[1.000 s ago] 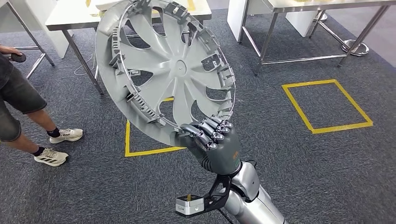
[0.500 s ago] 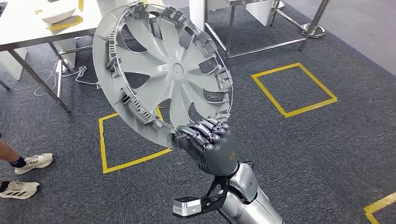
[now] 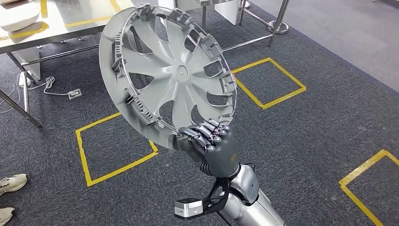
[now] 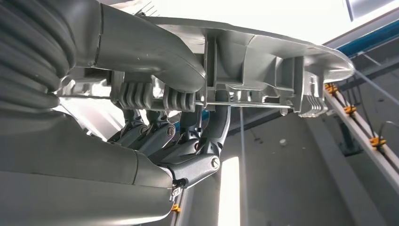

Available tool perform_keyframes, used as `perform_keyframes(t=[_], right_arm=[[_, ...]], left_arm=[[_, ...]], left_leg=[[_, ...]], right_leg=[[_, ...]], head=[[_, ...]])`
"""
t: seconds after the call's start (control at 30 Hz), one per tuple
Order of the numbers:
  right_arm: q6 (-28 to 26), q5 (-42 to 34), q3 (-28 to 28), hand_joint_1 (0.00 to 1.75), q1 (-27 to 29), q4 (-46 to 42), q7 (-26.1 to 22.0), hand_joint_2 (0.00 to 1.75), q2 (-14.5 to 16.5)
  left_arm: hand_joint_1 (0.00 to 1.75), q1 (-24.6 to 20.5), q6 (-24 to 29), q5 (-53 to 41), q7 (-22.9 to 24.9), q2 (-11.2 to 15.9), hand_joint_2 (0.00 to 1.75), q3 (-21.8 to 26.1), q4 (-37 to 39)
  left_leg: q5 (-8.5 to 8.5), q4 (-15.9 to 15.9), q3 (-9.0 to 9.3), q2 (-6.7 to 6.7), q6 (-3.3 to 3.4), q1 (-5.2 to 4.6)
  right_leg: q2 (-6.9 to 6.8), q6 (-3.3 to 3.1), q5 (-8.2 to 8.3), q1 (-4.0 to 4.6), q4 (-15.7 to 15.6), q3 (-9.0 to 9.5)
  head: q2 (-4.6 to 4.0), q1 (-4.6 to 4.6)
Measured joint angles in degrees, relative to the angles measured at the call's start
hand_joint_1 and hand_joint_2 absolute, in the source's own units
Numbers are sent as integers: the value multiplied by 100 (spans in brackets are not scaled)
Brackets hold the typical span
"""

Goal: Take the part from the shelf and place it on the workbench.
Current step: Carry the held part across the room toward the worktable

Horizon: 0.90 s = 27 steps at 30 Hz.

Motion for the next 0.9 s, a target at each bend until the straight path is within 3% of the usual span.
perform_keyframes(t=[0.07, 0.1, 0.43, 0.57, 0.63, 0.7, 0.8, 0.83, 0.87, 0.9], right_arm=[[1, -56, 3, 175, -70, 51, -22, 175, 0], [8, -87, 5, 175, -108, 79, -39, 175, 0], [46, -4, 62, 175, -315, 364, -81, 175, -2], [42, 33, 66, 175, -318, 392, -72, 175, -2], [42, 43, 72, 175, -320, 392, -64, 175, -2], [43, 52, 77, 175, -326, 391, -46, 175, -2], [46, 76, 81, 175, -327, 391, -14, 175, -10], [46, 82, 82, 175, -321, 392, -2, 175, -17], [46, 89, 83, 175, -315, 393, 12, 175, -26], [45, 94, 84, 175, -310, 394, 25, 175, -33]], left_arm=[[0, -13, 55, 4, -4, 1, 175, 2, -1], [0, -16, 76, 8, -5, 3, 175, 3, -2], [0, -22, 106, -16, -42, 17, 175, 9, -2], [0, -22, 106, -38, -36, 19, 175, 9, -2], [0, -23, 108, -39, -16, 16, 175, 9, -2], [0, -28, 116, -39, 9, 8, 175, 9, -2], [0, -29, 123, -39, 19, -1, 175, 9, -2], [0, -27, 121, -39, 14, -2, 175, 9, -2], [0, -25, 116, -39, 5, -2, 175, 9, -1], [0, -25, 107, -39, -5, -3, 175, 9, -1]], left_leg=[[-16, 7, -7, 25, -21, -26], [-23, 9, -15, 31, -23, -39], [11, -41, -7, 21, -73, -44], [2, -13, -30, 17, -52, -67], [25, -50, -22, 1, -10, -59], [76, -115, 18, -28, 40, -24], [104, -125, 11, -100, 69, -9], [103, -113, 0, -138, 67, -8], [100, -98, -7, -184, 63, -5], [94, -81, -10, -238, 53, 0]], right_leg=[[-48, -50, 120, 34, -520, 279], [-58, -51, 115, 43, -576, 300], [-54, -69, 139, 42, -595, 295], [-59, -47, 151, 20, -600, 298], [-71, -11, 154, 13, -612, 311], [-58, 31, 17, 10, -437, 245], [-26, 88, -517, 1, 597, -220], [-25, 102, -613, -4, 896, -357], [-23, 110, -598, -11, 999, -399], [-18, 113, -469, -21, 859, -321]], head=[[0, 0], [0, -4], [0, -19], [0, -17], [0, -18], [0, -14], [0, -11], [0, -12], [0, -11], [0, -11]])
